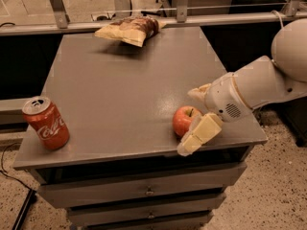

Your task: Move apple near brown chip bag

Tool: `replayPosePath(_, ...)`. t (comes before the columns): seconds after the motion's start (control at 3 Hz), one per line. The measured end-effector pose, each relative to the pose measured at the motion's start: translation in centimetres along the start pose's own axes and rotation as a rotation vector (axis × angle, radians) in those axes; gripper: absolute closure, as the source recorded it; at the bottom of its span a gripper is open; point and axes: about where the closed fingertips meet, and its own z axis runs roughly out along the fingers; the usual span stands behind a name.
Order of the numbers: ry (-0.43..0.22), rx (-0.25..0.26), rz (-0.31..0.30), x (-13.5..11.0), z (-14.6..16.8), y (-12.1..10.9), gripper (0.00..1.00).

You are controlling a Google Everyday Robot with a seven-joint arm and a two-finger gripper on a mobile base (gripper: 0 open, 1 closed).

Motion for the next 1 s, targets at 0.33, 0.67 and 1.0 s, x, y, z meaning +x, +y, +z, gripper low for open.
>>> replayPosePath(0.33,-0.034,0.008,0.019,1.0,1.0,-0.2,0.18)
replayPosePath(0.67,-0.066,0.036,0.010,1.0,0.3,-0.8,0.41)
replayPosePath(1.0,-0.093,0.095,-0.040,-0.3,-2.0,-2.2,0.64)
